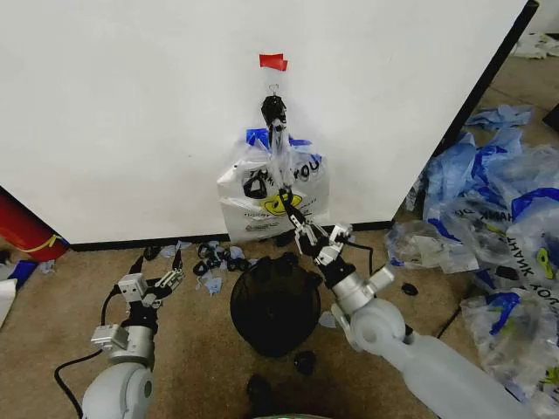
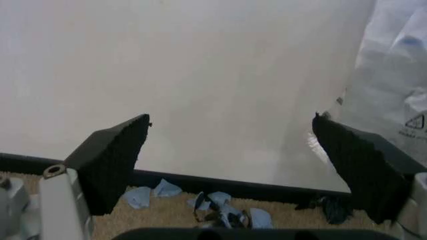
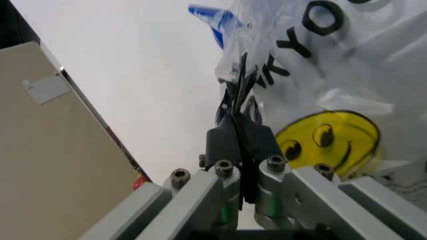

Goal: Pick up the garbage bag from the wall and place it over the trash bin.

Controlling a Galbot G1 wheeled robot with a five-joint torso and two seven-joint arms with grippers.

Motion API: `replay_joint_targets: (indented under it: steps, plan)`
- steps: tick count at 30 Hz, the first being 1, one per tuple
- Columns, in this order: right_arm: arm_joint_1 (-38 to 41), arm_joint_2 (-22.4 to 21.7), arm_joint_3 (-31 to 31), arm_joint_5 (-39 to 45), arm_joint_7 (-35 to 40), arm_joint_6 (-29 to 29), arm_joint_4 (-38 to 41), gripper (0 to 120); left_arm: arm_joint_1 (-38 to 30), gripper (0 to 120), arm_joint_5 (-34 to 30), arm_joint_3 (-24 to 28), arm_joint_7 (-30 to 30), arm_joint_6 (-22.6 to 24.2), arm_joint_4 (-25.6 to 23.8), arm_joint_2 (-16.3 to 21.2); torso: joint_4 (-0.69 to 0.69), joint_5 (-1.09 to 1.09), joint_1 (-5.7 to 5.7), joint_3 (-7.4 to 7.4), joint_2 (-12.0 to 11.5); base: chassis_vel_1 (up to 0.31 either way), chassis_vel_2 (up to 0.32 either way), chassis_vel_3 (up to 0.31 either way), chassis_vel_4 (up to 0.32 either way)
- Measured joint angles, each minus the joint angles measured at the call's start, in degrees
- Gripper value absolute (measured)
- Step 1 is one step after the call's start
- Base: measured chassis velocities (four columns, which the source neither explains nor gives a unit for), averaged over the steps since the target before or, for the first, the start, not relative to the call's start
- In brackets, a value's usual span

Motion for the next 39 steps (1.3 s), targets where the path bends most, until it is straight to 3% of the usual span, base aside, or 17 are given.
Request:
replay_joint_targets:
  steps: [26, 39]
  plan:
    - [-17.6, -8.1, 9.1, -4.2, -2.0, 3.3, 8.6, 0, -0.9, 97, -0.3, 0.4, 0.0, 0.0, 0.4, 1.9, 0.00, 0.00, 0.00, 0.00, 0.0, 0.000, 0.000, 0.000, 0.000]
    - [-21.6, -9.5, 9.4, -6.3, -2.1, 4.9, 10.8, 0, -1.1, 97, -0.6, 0.5, 0.0, -0.2, 0.6, 3.0, 0.00, -0.01, 0.00, 0.00, 0.0, 0.000, 0.000, 0.000, 0.000]
